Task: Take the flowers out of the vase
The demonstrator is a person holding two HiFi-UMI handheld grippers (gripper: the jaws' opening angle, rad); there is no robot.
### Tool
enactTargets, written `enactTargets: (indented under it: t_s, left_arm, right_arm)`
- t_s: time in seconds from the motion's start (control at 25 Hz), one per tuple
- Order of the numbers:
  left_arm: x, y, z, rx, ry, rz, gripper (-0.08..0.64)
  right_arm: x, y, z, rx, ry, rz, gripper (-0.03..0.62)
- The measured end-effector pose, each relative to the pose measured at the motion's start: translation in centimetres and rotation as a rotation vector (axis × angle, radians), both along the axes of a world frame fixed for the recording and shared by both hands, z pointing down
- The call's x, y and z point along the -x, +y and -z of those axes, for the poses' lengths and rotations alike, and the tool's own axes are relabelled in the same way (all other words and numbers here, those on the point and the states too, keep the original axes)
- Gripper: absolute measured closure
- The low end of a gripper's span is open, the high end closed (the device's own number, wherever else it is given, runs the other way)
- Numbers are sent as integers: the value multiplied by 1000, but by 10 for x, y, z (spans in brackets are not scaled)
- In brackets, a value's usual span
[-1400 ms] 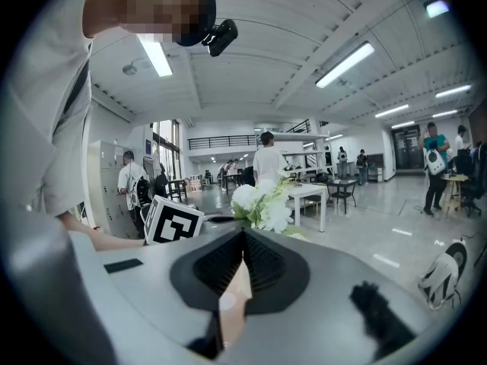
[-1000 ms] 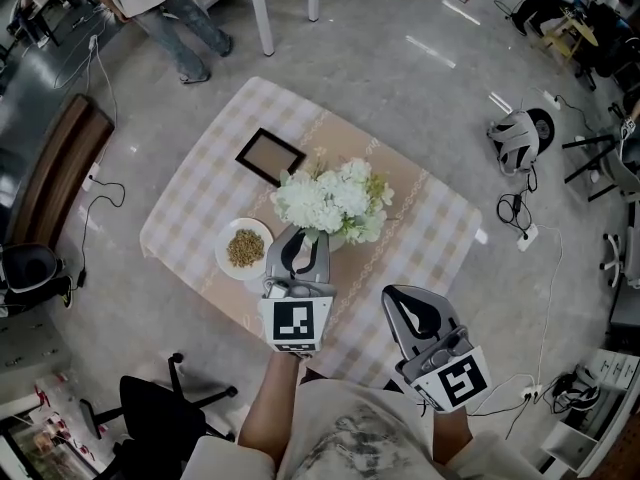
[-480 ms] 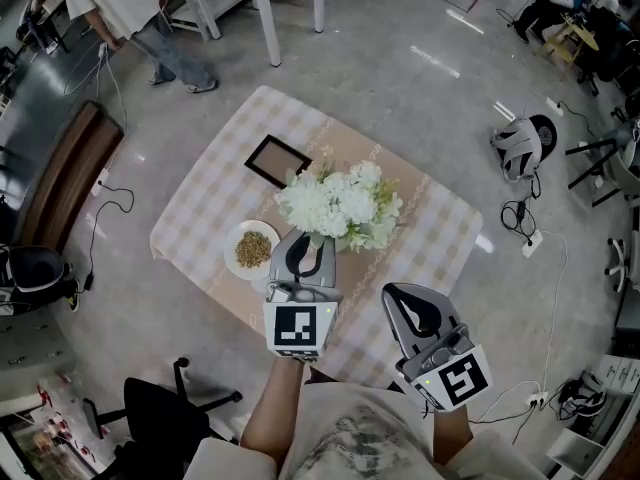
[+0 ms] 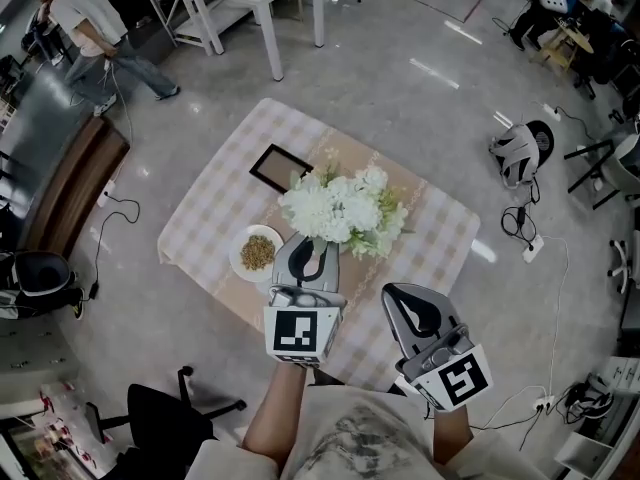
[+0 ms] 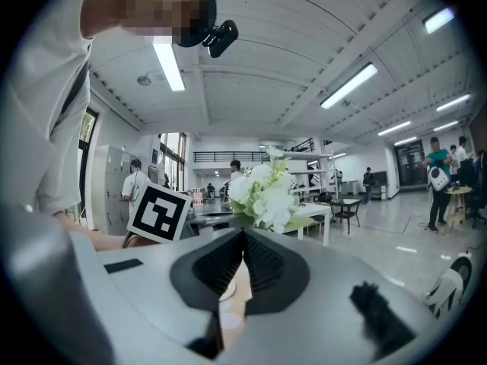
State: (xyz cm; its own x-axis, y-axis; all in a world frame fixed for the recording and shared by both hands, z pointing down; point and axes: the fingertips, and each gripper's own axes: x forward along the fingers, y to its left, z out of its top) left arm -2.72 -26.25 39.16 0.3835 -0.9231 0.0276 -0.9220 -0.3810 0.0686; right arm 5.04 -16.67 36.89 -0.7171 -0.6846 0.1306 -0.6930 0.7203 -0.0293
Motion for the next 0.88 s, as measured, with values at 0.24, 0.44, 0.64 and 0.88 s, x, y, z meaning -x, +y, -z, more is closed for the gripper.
enactTargets:
  t_s: [0.24,0.44,0.64,0.88]
  left_arm:
    - [-4,11,18,-25,5,-19,523]
    - [-3,20,31,-40,18,-22,525]
    - [-4,29,44,-48,21,-34,525]
    - [-1,38,56,-52,44,-37,525]
  right_arm:
    - [0,10,11,-25,-8,-2,577]
    - [0,17,19,-46,-10,-4,577]
    - [1,24,29,-66,-18,-1,577]
    - [1,31,35,-82,-20,4,577]
